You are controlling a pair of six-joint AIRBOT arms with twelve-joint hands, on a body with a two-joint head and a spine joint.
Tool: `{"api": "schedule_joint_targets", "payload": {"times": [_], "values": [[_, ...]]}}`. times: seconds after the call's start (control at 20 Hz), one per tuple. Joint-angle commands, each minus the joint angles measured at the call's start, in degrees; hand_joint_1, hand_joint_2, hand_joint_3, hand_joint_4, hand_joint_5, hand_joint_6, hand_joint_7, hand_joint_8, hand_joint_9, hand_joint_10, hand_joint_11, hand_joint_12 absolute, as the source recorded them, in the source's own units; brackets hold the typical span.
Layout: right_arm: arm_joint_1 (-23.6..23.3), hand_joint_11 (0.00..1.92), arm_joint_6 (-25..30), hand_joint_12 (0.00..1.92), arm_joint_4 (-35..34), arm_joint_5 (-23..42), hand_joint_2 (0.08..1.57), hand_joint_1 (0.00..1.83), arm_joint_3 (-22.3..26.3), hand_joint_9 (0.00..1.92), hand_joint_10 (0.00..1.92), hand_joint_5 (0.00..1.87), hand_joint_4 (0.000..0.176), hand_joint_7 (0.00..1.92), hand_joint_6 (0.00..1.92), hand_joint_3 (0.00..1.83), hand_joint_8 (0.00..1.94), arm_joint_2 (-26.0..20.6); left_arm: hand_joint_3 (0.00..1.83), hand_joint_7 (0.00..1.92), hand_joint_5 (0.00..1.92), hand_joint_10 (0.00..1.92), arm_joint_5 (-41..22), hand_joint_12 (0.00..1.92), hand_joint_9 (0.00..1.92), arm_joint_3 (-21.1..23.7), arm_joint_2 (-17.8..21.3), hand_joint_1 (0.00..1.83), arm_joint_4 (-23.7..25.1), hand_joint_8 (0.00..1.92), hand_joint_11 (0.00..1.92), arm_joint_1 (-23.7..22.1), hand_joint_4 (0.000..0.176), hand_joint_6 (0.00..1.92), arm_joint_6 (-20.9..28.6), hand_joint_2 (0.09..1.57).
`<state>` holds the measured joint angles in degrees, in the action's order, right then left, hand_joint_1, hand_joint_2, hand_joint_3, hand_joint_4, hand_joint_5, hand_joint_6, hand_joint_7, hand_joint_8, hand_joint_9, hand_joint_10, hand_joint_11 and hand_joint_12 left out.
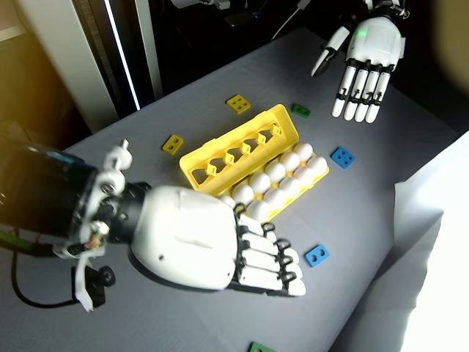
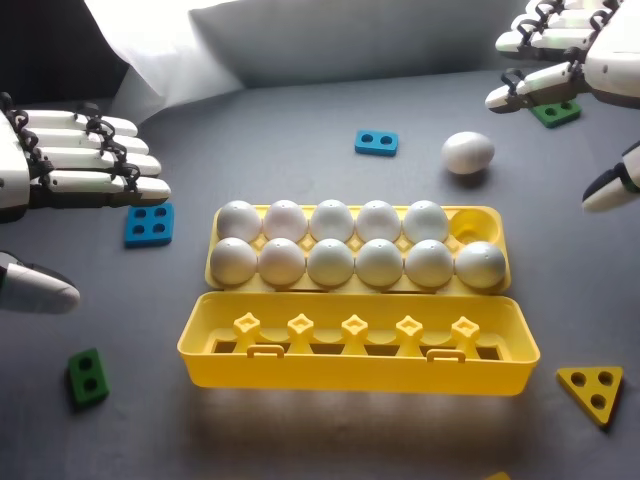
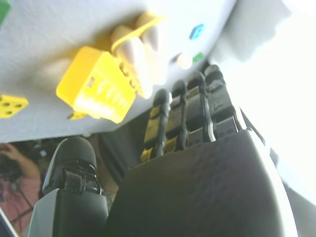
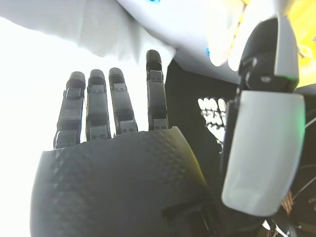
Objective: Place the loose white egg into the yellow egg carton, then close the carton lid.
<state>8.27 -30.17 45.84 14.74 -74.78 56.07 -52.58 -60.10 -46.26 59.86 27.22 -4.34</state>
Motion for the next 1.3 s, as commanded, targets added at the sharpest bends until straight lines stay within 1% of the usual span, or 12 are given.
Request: {"api": "schedule_joint_targets", "payload": {"times": [0.0, 0.1, 0.15, 0.25, 0.35, 0.4, 0.55, 0.75, 0.95, 1.1, 1.15, 1.25], "values": [[-0.86, 0.0, -0.59, 0.0, -1.46, 4.03, 0.8, 0.77, -0.86, 0.0, 0.0, 0.4, 0.176, 0.0, 0.01, 0.0, 0.0, -0.2, 0.0, 0.08, 0.09, 0.0, -3.11, 0.0, 0.03, -0.68, 0.76, 0.0, -3.59, 0.0, 0.0, -0.06, 0.0, 0.01, 0.29, 1.26], [-0.85, 0.0, -1.08, 0.0, -1.47, 3.99, 0.82, 0.76, -3.73, 0.0, 0.0, 0.47, 0.176, 0.0, 0.03, 0.0, 0.0, 2.01, 0.0, 0.06, 0.09, 0.01, -3.01, 0.0, 0.02, -0.72, 0.84, 0.0, -1.47, 0.01, 0.0, 0.07, 0.0, 0.01, 0.91, 1.26], [-0.85, 0.0, -1.08, 0.0, -1.47, 3.93, 0.8, 0.8, -4.96, 0.0, 0.0, 0.58, 0.176, 0.0, 0.02, 0.0, 0.0, 2.86, 0.0, 0.07, 0.1, 0.01, -3.03, 0.0, 0.03, -0.82, 0.89, 0.0, -0.33, 0.01, 0.0, 0.11, 0.0, 0.01, 1.75, 1.25], [-0.85, 0.0, -1.08, 0.0, -1.5, 3.66, 0.8, 0.81, -6.83, 0.0, 0.0, 0.71, 0.176, 0.0, 0.02, 0.0, 0.0, 4.14, 0.0, 0.04, 0.07, 0.0, -3.66, 0.0, 0.01, -1.22, 0.94, 0.0, 1.69, 0.0, 0.0, 0.36, 0.0, 0.0, 2.41, 1.25], [-0.85, 0.0, -1.08, 0.0, -1.6, 3.5, 0.81, 0.8, -8.87, 0.0, 0.0, 0.74, 0.176, 0.0, 0.02, 0.0, 0.0, 5.62, 0.0, 0.11, 0.14, 0.01, -3.69, 0.02, 0.07, -1.43, 0.95, 0.0, 3.7, 0.01, 0.03, 0.38, 0.0, 0.01, 3.12, 1.25], [-0.85, 0.0, -1.07, 0.0, -1.96, 3.43, 0.79, 0.82, -9.8, 0.0, 0.0, 0.78, 0.176, 0.0, 0.03, 0.0, 0.0, 6.23, 0.0, 0.1, 0.11, 0.0, -3.68, 0.01, 0.04, -1.42, 1.04, 0.0, 4.79, 0.0, 0.01, 0.2, 0.0, 0.0, 3.77, 1.26], [-0.96, 0.0, -1.08, 0.0, -2.24, 3.41, 0.76, 0.83, -12.08, 0.0, 0.0, 0.79, 0.176, 0.01, 0.02, 0.0, 0.0, 7.9, 0.0, 0.15, 0.15, 0.01, -3.69, 0.04, 0.1, -1.75, 1.68, 0.0, 8.28, 0.01, 0.05, -1.76, 0.0, 0.0, 5.61, 1.26], [-1.4, 0.0, -1.09, 0.0, -2.24, 3.45, 0.75, 0.85, -14.76, 0.0, 0.0, 0.84, 0.176, 0.01, 0.01, 0.0, 0.0, 9.93, 0.0, 0.12, 0.13, 0.0, -4.39, 0.04, 0.08, -3.81, 1.37, 0.0, 11.12, 0.0, 0.03, -3.09, 0.0, 0.0, 7.43, 1.25], [-1.35, 0.0, -1.09, 0.0, -2.24, 3.46, 0.75, 0.84, -17.81, 0.0, 0.0, 0.89, 0.176, 0.06, 0.02, 0.0, 0.01, 12.41, 0.0, 0.15, 0.15, 0.01, -9.2, 0.04, 0.1, -7.12, -0.21, 0.0, 13.7, 0.01, 0.02, -1.74, 0.0, 0.01, 11.25, 1.25], [-1.32, 0.0, -1.1, 0.0, -2.24, 3.71, 0.75, 0.85, -20.08, 0.0, 0.0, 0.9, 0.176, 0.05, 0.02, 0.0, 0.01, 14.47, 0.0, 0.18, 0.18, 0.0, -12.94, 0.08, 0.12, -8.85, -1.31, 0.0, 16.07, 0.0, 0.03, 0.7, 0.0, 0.0, 11.4, 1.24], [-1.32, 0.0, -1.1, 0.0, -2.24, 3.92, 0.77, 0.83, -21.1, 0.0, 0.0, 0.89, 0.176, 0.05, 0.01, 0.0, 0.0, 15.28, 0.0, 0.1, 0.11, 0.0, -14.42, 0.01, 0.06, -9.16, -1.87, 0.0, 17.35, 0.0, 0.0, 1.79, 0.0, 0.0, 11.4, 1.24], [-1.31, 0.0, -1.1, 0.0, -2.23, 4.17, 0.77, 0.83, -22.38, 0.0, 0.0, 0.89, 0.176, 0.04, 0.01, 0.01, 0.0, 16.28, 0.0, 0.12, 0.12, 0.01, -16.31, 0.01, 0.09, -9.22, -2.3, 0.0, 18.66, 0.01, 0.02, 2.81, 0.0, 0.01, 11.47, 1.24]]}}
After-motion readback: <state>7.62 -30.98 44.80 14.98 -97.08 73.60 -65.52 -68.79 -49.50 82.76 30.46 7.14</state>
